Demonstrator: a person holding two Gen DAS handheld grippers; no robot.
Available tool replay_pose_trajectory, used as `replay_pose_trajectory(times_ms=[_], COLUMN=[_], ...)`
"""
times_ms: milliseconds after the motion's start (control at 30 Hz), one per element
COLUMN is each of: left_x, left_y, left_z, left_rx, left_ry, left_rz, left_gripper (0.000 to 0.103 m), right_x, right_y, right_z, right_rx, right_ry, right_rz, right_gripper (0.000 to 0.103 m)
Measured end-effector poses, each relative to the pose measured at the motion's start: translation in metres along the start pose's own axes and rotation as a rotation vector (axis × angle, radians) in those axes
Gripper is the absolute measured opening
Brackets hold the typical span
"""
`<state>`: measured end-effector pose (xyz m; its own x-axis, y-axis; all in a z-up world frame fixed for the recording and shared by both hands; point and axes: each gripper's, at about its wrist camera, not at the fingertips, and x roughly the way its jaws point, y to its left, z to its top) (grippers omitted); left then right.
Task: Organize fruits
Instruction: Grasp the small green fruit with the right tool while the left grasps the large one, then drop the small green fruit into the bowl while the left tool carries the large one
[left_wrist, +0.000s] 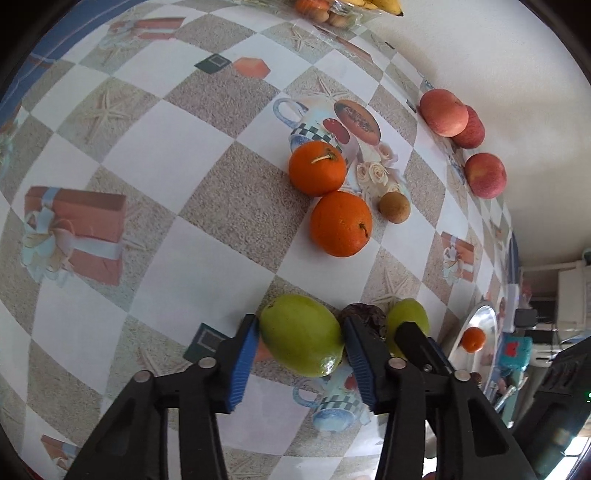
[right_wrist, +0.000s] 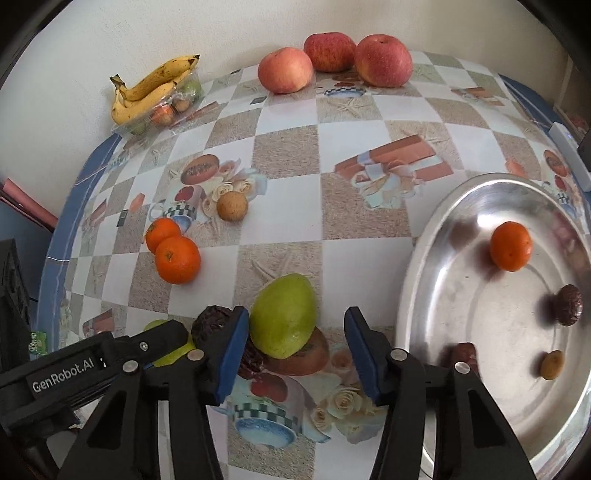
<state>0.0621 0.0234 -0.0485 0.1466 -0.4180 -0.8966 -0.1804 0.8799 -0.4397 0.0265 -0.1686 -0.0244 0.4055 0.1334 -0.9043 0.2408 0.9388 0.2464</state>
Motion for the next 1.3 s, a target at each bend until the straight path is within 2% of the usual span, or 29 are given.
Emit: replay_pose_trajectory(times_ms=[100, 367, 500, 833, 1067, 1300], left_x=[0.000, 0.002, 0.002, 0.000, -0.014, -0.032], left_y=[0.000, -0.003, -0.003, 0.000, 0.008, -0.001], left_z=[0.001, 0.006, 0.007, 0.007, 0.010, 0.012], left_rx=[-0.001, 0.011, 0.015, -0.011, -0.038, -0.008], left_ry=[-0.006, -0.026, -0.029, -0.016, -0.063, -0.127], left_rz=[-0.005, -0.003, -0.001, -0.010, 0.008, -0.003], left_gripper=[0.049, 0.049, 0.049, 0.048, 0.048, 0.048], right_x=[0.003, 0.010, 0.012, 0.010, 0.002, -0.014], right_y=[0.003, 0.000, 0.001, 0.001, -0.015, -0.025], right_z=[0.001, 0.002, 0.003, 0.002, 0.002, 0.005], right_rx=[0.009, 0.062, 0.073, 0.067, 0.124, 0.157], right_ry=[0.007, 0.025, 0.027, 0.023, 0.009, -0.033], right_rz=[0.022, 0.077, 0.094, 0.090, 0.076, 0.077], right_gripper=[0.049, 0.047, 0.043, 0.041, 0.041, 0.041])
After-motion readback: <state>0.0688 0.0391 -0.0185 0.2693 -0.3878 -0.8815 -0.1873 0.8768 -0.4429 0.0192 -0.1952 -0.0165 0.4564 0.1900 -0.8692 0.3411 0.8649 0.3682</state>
